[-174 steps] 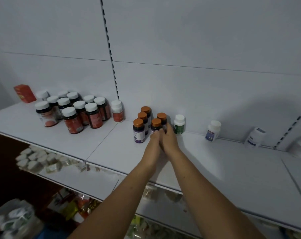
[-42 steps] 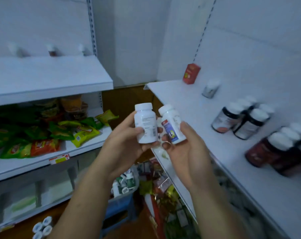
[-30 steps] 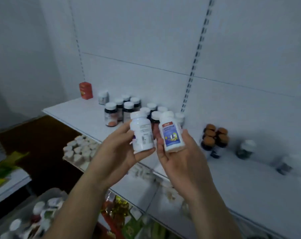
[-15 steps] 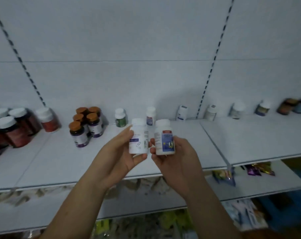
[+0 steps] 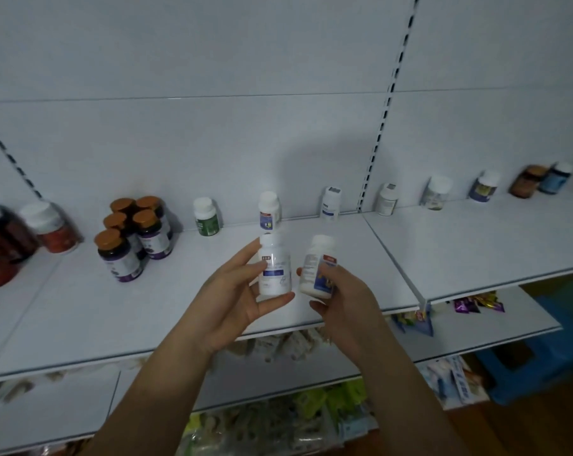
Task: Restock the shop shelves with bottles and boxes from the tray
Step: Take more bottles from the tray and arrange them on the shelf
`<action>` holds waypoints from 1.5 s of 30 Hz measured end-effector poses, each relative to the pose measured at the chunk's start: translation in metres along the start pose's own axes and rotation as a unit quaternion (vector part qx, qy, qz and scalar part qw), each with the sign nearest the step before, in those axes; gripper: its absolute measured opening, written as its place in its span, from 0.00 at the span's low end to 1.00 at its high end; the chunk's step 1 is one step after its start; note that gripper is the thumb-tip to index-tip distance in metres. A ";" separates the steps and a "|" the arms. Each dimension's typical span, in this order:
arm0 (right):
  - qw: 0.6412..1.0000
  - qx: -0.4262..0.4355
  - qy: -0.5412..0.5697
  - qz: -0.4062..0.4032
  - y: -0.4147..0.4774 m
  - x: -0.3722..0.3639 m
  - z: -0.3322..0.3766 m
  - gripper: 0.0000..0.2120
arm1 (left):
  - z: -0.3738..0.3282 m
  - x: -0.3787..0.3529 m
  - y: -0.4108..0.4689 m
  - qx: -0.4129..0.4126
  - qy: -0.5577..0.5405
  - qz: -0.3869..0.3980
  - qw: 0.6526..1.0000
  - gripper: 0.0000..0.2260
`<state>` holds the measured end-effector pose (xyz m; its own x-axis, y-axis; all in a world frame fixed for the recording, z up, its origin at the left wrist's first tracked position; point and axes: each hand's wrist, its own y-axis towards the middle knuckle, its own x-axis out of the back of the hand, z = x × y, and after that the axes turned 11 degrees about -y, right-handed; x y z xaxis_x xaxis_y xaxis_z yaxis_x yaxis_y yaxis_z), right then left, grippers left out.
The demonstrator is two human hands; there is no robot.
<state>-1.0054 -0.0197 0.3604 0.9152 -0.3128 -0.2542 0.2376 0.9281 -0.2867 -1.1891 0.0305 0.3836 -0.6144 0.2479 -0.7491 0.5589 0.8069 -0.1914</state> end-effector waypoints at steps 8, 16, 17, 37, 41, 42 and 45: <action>0.943 0.127 -0.302 -0.060 0.074 -0.013 -0.005 0.16 | -0.018 0.032 0.025 -0.012 -0.001 -0.059 0.998 0.18; 0.917 0.148 -0.356 -0.105 0.121 -0.019 -0.012 0.17 | -0.025 0.049 0.051 -0.002 -0.065 -0.101 0.993 0.16; 0.919 0.151 -0.351 -0.101 0.120 -0.017 -0.015 0.15 | -0.025 0.050 0.052 0.000 -0.077 -0.097 0.992 0.17; 0.931 0.169 -0.323 -0.021 0.126 0.004 -0.020 0.17 | -0.035 0.009 0.027 0.070 -0.168 0.152 0.972 0.29; 0.935 0.165 -0.312 -0.010 0.129 0.004 -0.019 0.17 | -0.021 0.012 0.037 0.027 -0.149 0.059 0.987 0.28; 0.933 0.165 -0.319 -0.007 0.130 0.004 -0.019 0.17 | -0.016 0.013 0.039 0.018 -0.149 0.039 0.988 0.27; 0.916 0.183 -0.357 0.014 0.134 0.003 -0.017 0.21 | -0.003 0.014 0.043 -0.011 -0.151 -0.018 0.988 0.22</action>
<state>-0.9766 0.1005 0.3053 0.8708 -0.1979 0.4501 0.1845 0.9801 0.0738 -1.1755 0.0707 0.3669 -0.4367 0.0501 -0.8982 0.5252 0.8248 -0.2093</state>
